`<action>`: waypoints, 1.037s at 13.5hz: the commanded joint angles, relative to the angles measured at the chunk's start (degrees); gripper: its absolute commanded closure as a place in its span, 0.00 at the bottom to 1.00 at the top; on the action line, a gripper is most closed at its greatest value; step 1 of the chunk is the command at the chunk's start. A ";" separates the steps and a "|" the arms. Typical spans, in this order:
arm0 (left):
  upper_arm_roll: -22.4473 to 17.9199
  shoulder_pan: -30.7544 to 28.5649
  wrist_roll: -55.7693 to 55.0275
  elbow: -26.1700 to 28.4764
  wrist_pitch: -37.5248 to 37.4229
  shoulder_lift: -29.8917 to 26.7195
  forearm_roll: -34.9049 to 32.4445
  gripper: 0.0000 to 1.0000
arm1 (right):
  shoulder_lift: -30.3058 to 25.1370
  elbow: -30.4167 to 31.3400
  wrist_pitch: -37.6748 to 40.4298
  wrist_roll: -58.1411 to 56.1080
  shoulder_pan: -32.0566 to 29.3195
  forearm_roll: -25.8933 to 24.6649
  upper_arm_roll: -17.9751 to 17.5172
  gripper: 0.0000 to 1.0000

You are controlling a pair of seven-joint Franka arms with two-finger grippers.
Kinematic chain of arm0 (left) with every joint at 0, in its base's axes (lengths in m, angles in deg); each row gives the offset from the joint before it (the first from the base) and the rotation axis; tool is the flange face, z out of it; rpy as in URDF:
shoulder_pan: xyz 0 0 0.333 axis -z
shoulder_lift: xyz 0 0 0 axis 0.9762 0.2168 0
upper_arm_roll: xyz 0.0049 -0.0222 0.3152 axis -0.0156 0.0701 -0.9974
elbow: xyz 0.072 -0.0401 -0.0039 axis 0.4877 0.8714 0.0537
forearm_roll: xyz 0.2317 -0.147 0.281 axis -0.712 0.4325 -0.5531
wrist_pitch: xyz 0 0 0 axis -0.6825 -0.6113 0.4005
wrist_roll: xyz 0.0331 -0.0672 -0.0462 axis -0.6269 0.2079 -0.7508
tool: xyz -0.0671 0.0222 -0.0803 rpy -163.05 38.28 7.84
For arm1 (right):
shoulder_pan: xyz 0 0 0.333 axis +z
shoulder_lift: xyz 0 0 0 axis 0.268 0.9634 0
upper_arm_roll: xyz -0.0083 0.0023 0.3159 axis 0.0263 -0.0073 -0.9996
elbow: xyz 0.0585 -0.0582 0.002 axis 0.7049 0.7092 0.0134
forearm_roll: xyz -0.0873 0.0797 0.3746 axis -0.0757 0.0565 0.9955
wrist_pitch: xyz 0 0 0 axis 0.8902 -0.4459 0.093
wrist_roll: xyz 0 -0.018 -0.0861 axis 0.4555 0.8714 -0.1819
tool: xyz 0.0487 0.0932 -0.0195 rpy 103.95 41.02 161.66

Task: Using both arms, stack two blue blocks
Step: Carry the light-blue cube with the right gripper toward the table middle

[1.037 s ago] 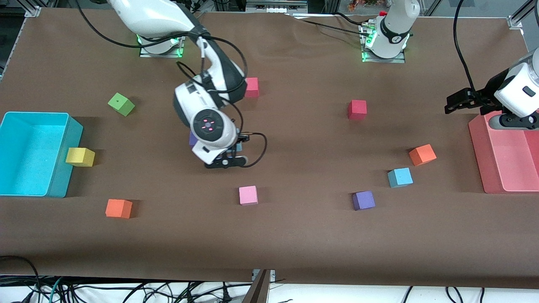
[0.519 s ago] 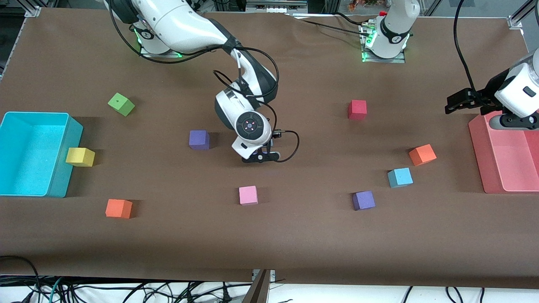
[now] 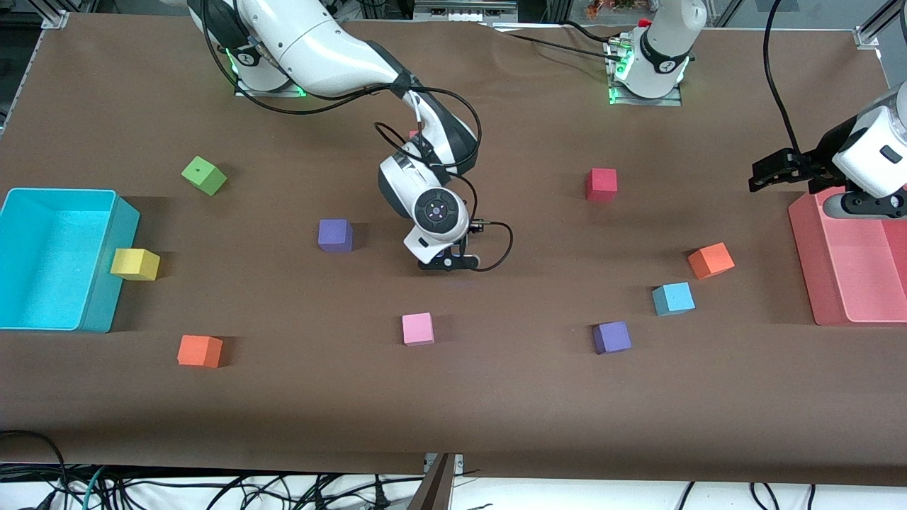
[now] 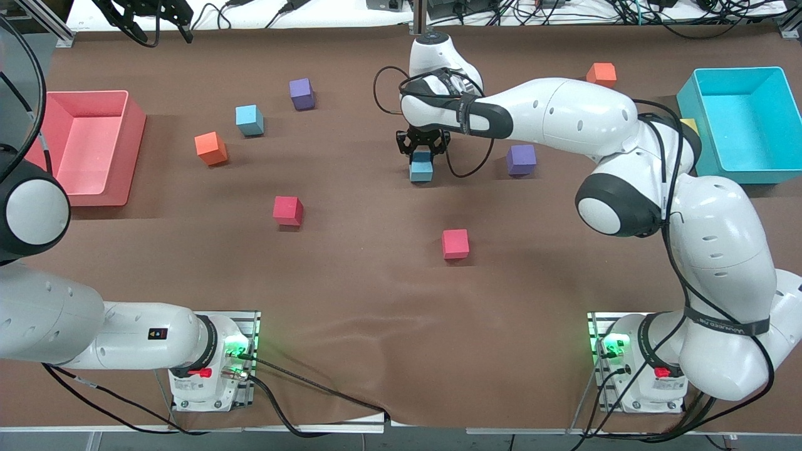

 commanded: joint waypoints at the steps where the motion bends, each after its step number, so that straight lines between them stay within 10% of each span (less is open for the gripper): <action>1: 0.35 -0.44 -0.55 0.80 0.73 -0.61 -0.33 0.00 | 0.98 -2.09 -0.26 -2.71 -0.05 0.20 -0.07 0.00; 14: 0.26 -0.44 -0.55 0.80 0.73 -0.61 -0.33 0.00 | -5.34 -1.92 9.31 -16.49 -5.06 0.91 0.11 0.00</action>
